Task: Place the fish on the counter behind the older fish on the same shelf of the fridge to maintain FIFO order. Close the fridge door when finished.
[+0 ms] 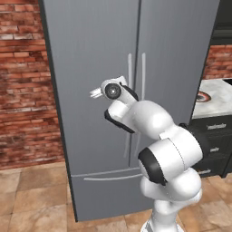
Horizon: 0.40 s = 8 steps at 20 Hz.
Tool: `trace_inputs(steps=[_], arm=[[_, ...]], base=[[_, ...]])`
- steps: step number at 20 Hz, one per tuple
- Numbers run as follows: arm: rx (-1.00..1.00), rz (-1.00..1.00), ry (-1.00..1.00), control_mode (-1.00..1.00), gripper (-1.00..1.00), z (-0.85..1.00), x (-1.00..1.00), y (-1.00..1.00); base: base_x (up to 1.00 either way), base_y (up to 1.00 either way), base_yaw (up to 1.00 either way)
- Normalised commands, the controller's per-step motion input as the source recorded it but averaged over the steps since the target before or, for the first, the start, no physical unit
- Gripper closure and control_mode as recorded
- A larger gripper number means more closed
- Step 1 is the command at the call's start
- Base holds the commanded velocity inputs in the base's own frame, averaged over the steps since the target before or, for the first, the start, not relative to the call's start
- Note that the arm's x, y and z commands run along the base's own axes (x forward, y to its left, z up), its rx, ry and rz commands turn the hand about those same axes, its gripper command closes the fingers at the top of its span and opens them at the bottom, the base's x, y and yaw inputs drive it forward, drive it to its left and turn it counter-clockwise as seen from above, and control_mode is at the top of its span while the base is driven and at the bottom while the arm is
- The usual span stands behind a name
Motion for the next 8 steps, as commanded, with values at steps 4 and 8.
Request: trace_inputs(steps=[4,8], arm=[[0.02,0.0,0.0,-1.0,-1.0,0.0,0.64,-0.13],[0.0,0.0,0.0,-1.0,-1.0,-0.01,0.41,-0.16]], base=[[0.0,0.0,0.0],[0.0,0.0,0.0]])
